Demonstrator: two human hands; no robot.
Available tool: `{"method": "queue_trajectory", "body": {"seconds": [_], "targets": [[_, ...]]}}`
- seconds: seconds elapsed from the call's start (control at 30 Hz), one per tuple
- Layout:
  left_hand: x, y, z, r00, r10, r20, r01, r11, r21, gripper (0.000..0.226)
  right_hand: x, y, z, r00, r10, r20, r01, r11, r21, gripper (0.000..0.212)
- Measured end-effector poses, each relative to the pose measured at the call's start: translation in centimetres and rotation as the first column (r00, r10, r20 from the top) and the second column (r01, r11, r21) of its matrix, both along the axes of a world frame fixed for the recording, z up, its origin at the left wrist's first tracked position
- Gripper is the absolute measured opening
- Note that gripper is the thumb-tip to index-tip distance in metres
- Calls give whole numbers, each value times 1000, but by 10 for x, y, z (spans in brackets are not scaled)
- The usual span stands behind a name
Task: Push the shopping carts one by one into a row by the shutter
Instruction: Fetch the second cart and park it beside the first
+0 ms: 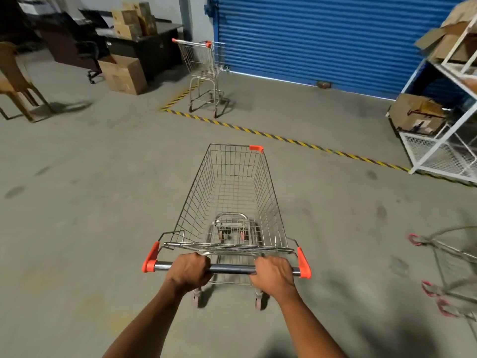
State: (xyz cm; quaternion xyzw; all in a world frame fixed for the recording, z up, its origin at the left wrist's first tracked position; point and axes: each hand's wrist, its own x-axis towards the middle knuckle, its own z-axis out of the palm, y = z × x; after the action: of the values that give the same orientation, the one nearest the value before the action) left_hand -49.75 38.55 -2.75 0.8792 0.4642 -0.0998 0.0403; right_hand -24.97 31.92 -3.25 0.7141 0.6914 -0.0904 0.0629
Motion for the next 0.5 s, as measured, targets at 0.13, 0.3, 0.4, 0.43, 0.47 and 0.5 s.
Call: {"method": "queue_trajectory", "body": {"seconds": [0.13,0.3,0.4,0.43,0.47,0.5], "targets": [[15,75,-1,1000,12,-6,-12,1000,-3,34,18,78,-4,1000,11,13,-11,1000,14,26],[35,174,1,1000,10,16,-9,999,-38,32,36,175,1,999,28,35,-29,999,19,26],[44,228,1,999,6,43,-3,998,-65,32,47,230,3,999,20,26,-20,1000,-5,28],[47,245,1,999,7,50,-3,997,-72,32,50,248,3,999,26,26,-25,1000,-8,31],[50,261,1,999,6,54,-2,997,-78,30,53,265,2,999,26,30,-26,1000,-8,37],[54,279,0,998,5,57,0,996,-84,27,57,284,-2,999,27,39,-26,1000,-7,43]]}}
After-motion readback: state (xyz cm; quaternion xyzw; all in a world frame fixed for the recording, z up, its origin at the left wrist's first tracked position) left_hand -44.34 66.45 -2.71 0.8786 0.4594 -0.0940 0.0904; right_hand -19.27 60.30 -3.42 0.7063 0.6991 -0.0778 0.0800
